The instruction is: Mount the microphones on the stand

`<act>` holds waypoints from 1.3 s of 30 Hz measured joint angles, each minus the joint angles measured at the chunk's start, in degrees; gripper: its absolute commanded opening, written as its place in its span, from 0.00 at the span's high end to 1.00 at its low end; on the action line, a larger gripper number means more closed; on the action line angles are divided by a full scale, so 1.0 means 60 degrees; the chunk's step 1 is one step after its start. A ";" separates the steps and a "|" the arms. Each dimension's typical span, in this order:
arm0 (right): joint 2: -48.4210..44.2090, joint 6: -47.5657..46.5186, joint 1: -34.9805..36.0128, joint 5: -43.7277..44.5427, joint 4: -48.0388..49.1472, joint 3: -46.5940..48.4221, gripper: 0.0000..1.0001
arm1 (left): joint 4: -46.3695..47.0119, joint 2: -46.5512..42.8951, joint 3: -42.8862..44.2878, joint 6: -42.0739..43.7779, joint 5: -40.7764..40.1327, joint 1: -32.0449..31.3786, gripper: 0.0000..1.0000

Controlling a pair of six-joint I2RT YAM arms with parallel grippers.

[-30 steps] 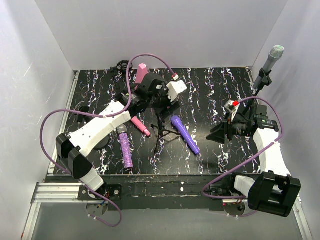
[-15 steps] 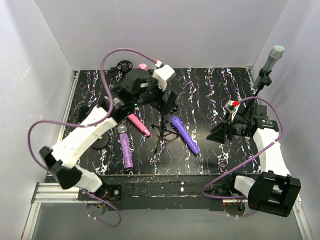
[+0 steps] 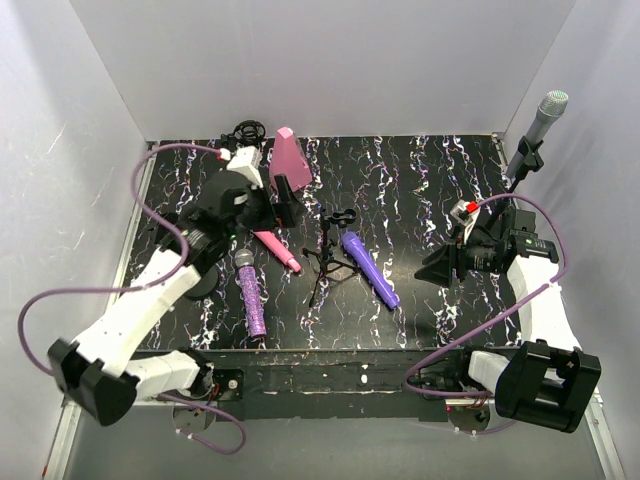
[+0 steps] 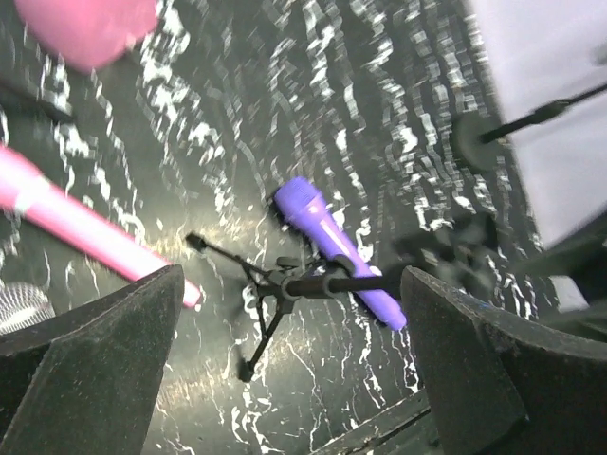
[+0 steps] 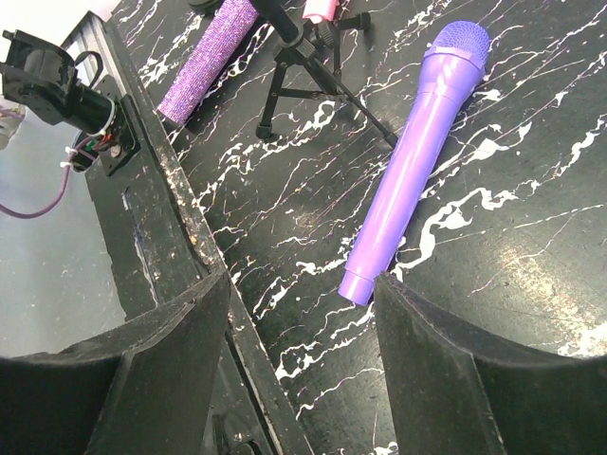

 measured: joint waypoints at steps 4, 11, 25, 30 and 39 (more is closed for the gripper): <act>0.0000 -0.0018 -0.0007 0.0007 0.0000 0.0000 0.31 | -0.0586 0.1545 0.0033 -0.1100 -0.0820 -0.0004 0.04; 0.0004 -0.0025 -0.0007 0.0117 0.0000 0.0000 0.31 | -0.1690 0.3967 0.0229 -0.2404 -0.2459 0.0007 0.17; 0.0189 -0.0025 -0.0007 0.0280 0.0000 0.0000 0.31 | -0.1541 0.7144 0.0590 -0.3166 -0.3723 0.0488 0.41; 0.0193 -0.0025 -0.0011 0.0280 0.0000 0.0000 0.31 | -0.1355 0.7624 0.0754 -0.3279 -0.3687 0.0794 0.55; 0.0193 -0.0022 -0.0047 0.0280 0.0000 0.0000 0.31 | -0.1126 0.7770 0.0889 -0.3490 -0.3621 0.1027 1.00</act>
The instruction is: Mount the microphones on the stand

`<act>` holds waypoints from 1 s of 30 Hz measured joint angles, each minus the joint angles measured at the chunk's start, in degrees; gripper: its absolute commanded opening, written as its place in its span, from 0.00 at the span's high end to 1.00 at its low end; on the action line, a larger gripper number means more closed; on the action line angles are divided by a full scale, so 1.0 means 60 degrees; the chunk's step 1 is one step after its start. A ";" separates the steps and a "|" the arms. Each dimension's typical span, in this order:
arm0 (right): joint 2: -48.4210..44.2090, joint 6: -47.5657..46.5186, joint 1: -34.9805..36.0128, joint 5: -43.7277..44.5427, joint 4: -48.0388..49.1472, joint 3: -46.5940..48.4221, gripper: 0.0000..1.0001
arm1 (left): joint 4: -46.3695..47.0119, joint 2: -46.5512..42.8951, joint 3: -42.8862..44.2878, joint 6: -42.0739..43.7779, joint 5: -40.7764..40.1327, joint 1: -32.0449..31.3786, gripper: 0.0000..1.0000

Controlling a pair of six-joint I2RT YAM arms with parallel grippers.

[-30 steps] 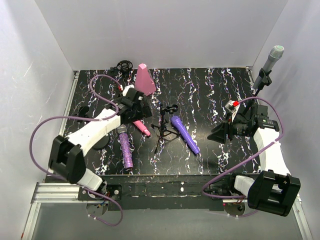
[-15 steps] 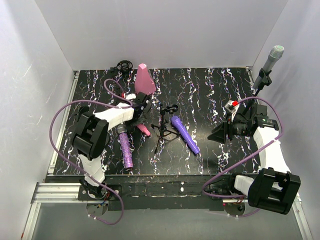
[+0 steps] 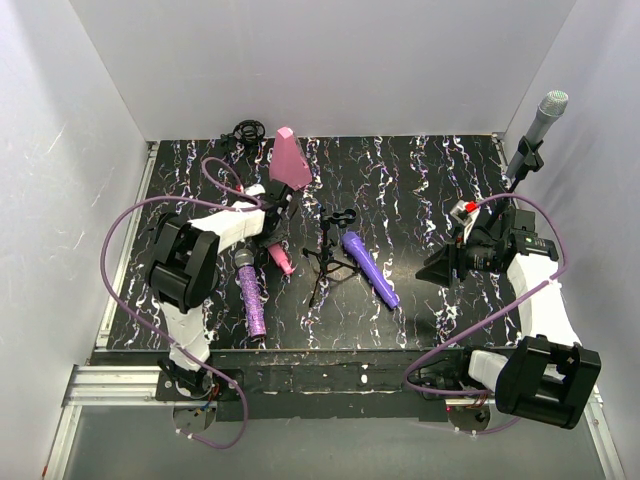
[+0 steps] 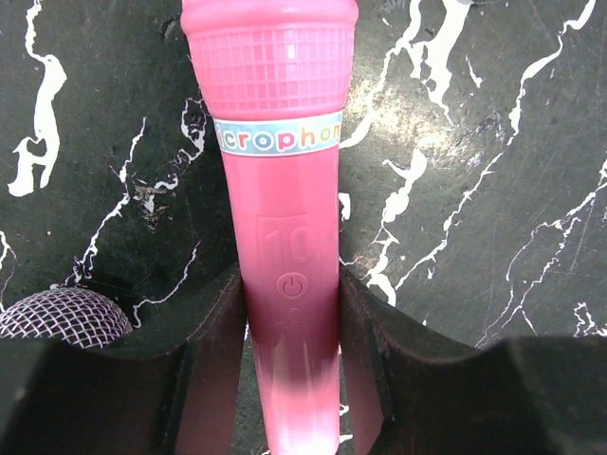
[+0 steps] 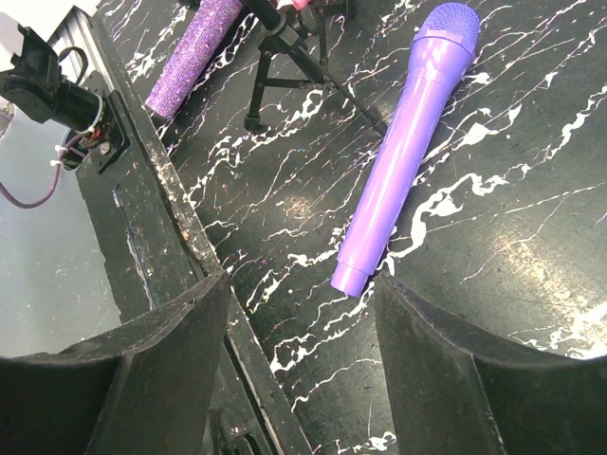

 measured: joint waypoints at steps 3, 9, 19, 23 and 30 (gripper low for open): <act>-0.0004 -0.0004 -0.0025 0.0000 0.0000 0.0000 0.31 | 0.0178 -0.0171 -0.0211 -0.0055 0.0084 0.0055 1.00; -0.0004 -0.0011 -0.0076 -0.0004 -0.0040 0.0000 0.31 | 0.0157 -0.1370 -0.0918 -0.0055 0.0164 0.0157 1.00; -0.0018 -0.0055 -0.0160 -0.0015 -0.0215 0.0018 0.31 | 0.0080 -0.5413 -0.1264 0.0055 0.0863 0.0186 1.00; -0.0055 -0.0084 -0.0215 -0.0033 -0.0240 0.0018 0.31 | 0.0470 -0.6400 -0.1468 0.0379 0.1701 0.0193 1.00; -0.0142 -0.0233 -0.0240 -0.0044 -0.0262 0.0018 0.31 | 0.2000 -0.7614 -0.1825 0.2014 0.3971 0.0193 1.00</act>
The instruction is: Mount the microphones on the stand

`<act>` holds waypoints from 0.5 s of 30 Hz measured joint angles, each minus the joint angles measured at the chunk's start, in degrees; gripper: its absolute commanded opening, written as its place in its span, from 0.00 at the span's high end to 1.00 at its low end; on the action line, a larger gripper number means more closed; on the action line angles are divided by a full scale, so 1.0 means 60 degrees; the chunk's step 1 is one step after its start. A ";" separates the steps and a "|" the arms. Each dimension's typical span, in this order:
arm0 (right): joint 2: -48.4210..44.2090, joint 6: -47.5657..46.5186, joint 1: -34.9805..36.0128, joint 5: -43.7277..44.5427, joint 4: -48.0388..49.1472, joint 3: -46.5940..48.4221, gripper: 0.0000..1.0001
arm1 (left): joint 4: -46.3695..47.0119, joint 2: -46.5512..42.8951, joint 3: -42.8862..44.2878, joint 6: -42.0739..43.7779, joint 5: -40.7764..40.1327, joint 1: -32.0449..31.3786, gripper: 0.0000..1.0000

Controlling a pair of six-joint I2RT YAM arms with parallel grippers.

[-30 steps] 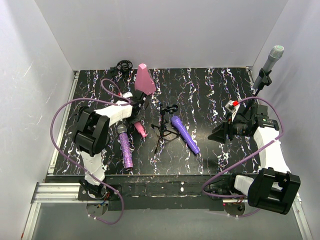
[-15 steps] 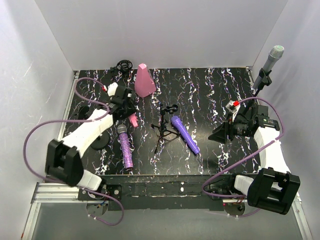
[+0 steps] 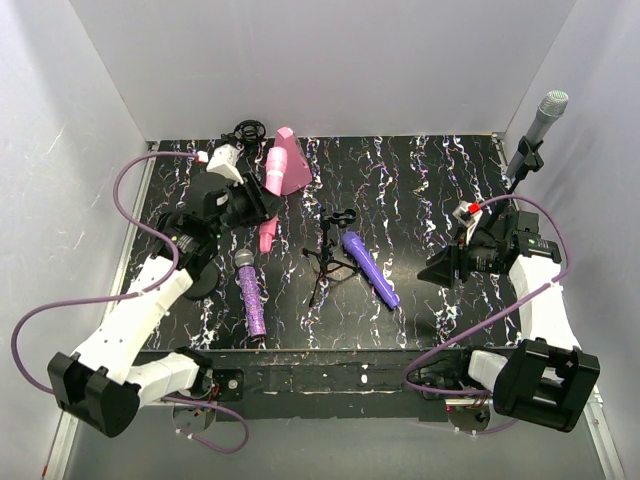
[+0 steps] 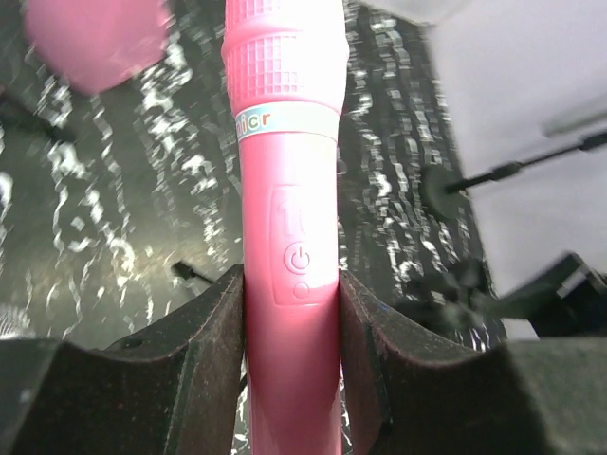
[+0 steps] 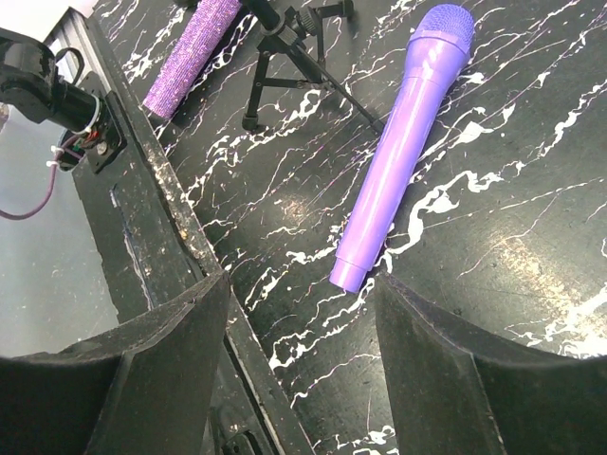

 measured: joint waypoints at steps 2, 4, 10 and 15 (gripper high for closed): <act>-0.0011 -0.0149 -0.0011 0.0004 -0.0124 0.0040 0.31 | 0.0525 -0.0284 0.0004 0.0576 0.0670 0.0000 1.00; -0.0011 -0.0372 -0.0015 0.0004 -0.0321 0.0186 0.31 | 0.0991 -0.0488 0.0033 0.1162 0.1290 0.0000 1.00; 0.0022 -0.1585 -0.0022 0.0051 -0.1741 0.1982 0.30 | 0.2324 -0.0404 0.0481 0.2765 0.3727 0.0000 1.00; 0.0412 -0.2463 -0.0022 -0.0033 -0.3031 0.4717 0.27 | 0.3614 0.0459 0.1668 0.3340 0.5537 0.0000 1.00</act>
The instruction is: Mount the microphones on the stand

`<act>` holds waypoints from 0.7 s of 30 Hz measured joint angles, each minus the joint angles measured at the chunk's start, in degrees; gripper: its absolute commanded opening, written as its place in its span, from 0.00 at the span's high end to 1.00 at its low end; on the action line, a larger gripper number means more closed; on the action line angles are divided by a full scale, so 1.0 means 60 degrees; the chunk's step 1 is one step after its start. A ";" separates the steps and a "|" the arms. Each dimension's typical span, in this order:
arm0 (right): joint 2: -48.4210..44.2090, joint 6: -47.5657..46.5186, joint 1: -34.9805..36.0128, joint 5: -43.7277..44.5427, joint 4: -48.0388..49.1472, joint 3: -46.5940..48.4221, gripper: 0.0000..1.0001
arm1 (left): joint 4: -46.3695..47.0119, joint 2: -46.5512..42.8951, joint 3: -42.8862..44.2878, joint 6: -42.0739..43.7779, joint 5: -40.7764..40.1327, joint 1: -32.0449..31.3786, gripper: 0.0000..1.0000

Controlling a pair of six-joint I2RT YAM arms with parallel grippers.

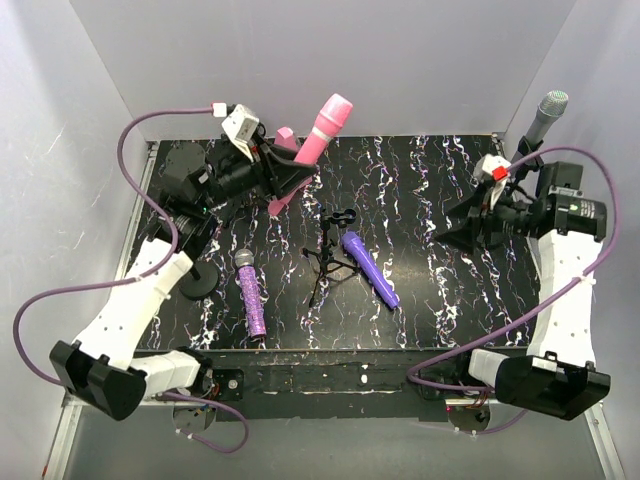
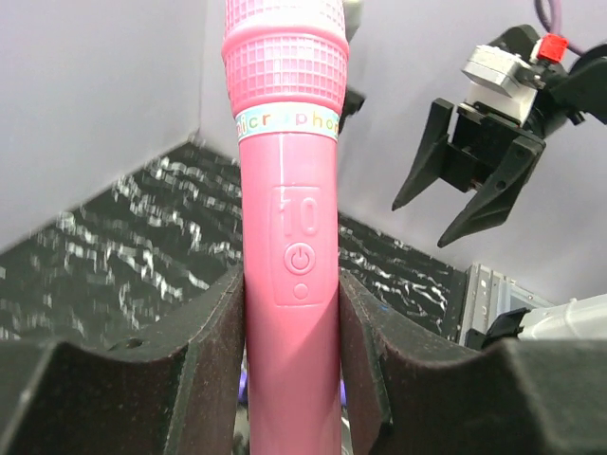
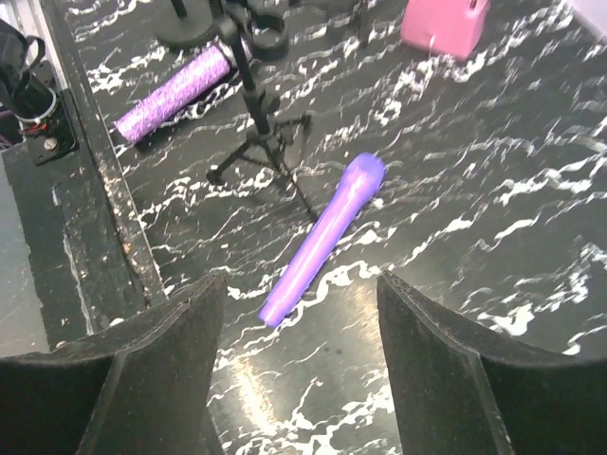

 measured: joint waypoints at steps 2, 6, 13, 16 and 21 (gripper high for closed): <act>0.0237 -0.0073 0.0011 -0.0219 -0.0306 0.0929 0.26 | 0.0681 0.0368 0.0372 -0.0036 0.0459 0.0000 1.00; 0.0776 0.0729 0.0098 -0.1082 -0.0459 0.2393 0.25 | 0.2153 0.1100 0.0841 -0.0525 0.1115 -0.0076 1.00; 0.0492 0.6105 0.0630 -0.2386 0.3745 0.2091 0.22 | 0.2943 0.2586 0.1938 -0.0546 0.1096 -0.1359 1.00; -0.0164 0.9559 0.0725 -0.2572 0.6965 0.0951 0.22 | 0.2954 0.2980 0.2164 -0.0226 0.0798 -0.2208 1.00; -0.0433 1.3333 0.0725 -0.2521 1.0655 0.0554 0.22 | 0.3501 0.3220 0.2164 -0.0168 0.0270 -0.2769 1.00</act>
